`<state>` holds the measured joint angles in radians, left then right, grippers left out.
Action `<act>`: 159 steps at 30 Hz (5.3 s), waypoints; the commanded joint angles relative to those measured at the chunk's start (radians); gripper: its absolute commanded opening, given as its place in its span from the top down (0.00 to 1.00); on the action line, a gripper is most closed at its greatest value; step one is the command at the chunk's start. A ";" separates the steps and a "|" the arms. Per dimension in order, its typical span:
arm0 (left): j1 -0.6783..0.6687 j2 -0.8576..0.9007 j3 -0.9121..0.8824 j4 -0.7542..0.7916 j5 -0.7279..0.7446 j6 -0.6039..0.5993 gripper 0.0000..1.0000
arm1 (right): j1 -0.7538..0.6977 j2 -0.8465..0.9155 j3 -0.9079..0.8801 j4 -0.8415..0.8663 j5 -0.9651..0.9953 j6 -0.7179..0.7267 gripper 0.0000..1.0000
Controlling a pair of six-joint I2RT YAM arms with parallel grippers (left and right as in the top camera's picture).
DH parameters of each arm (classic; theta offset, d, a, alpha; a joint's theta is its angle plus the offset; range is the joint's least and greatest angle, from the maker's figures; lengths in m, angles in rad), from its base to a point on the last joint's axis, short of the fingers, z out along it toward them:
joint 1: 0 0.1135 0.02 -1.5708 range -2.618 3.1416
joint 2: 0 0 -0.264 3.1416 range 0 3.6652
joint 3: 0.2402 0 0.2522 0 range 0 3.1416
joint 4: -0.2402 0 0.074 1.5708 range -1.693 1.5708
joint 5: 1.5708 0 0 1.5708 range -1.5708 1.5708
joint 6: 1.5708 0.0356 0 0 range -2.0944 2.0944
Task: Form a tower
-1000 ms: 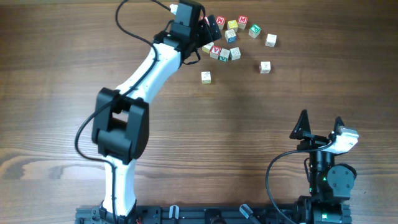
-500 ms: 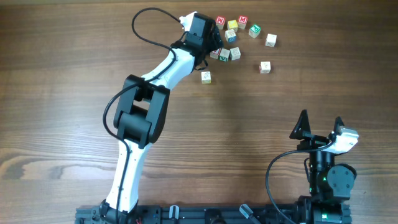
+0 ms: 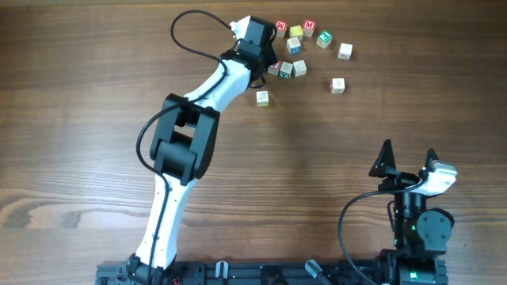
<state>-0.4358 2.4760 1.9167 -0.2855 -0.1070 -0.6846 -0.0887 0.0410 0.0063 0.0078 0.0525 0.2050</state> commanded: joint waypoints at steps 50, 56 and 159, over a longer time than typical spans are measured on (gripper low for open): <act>-0.297 -0.431 -0.142 -0.734 -0.048 -0.044 0.71 | -0.004 -0.004 -0.001 0.003 -0.010 0.007 0.00; -0.295 -0.431 -0.402 -0.416 -0.079 -0.081 0.71 | -0.004 -0.004 -0.001 0.003 -0.010 0.007 0.00; -0.243 -0.454 -0.460 -0.309 -0.122 0.093 0.71 | -0.004 -0.004 -0.001 0.003 -0.010 0.008 0.00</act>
<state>-0.6792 1.9797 1.4570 -0.5968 -0.2127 -0.5819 -0.0887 0.0410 0.0063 0.0078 0.0521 0.2050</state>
